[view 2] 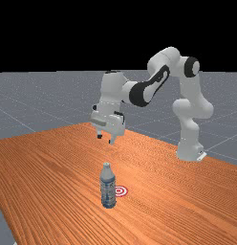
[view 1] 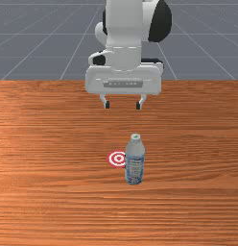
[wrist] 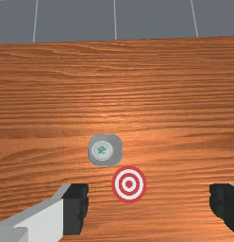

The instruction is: Pick up the bottle and put it on the marker

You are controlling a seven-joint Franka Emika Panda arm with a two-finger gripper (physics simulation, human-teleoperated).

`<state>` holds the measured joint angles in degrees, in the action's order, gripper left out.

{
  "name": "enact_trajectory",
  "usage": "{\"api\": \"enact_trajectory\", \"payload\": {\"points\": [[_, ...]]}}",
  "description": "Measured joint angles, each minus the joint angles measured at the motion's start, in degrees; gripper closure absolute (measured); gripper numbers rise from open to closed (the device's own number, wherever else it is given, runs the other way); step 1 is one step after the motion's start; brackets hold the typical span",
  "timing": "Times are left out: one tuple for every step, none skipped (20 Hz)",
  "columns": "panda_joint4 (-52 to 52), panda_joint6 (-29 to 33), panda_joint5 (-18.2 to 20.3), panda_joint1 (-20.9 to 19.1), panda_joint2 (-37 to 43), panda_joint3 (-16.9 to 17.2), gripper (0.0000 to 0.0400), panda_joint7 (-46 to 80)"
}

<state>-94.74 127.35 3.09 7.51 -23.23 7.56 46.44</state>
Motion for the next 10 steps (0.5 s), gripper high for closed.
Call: {"api": "enact_trajectory", "payload": {"points": [[2.2, 0.1, -0.1, 0.1, -2.5, 0.0, 0.0012, 0.3], [5.0, -0.1, -0.2, 0.1, -5.5, -0.1, 0.0007, 0.6], [7.7, -0.3, -0.1, 0.0, -8.2, -0.1, 0.0004, 0.9], [9.7, -0.4, -0.1, -0.1, -10.7, -0.2, 0.0003, 1.0], [10.9, -0.4, -0.1, -0.1, -12.5, -0.2, 0.0002, 1.2], [11.5, -0.4, 0.0, -0.1, -13.8, -0.2, 0.0001, 1.3], [11.8, -0.4, 0.1, 0.0, -14.6, -0.5, 0.0001, 1.4], [11.9, -0.5, 0.1, 0.4, -15.0, -0.9, 0.0000, 1.5], [11.7, -0.5, 0.3, 0.8, -15.1, -1.3, 0.0000, 1.6], [11.2, -0.5, 0.4, 1.2, -15.0, -1.6, 0.0000, 1.6]]}}
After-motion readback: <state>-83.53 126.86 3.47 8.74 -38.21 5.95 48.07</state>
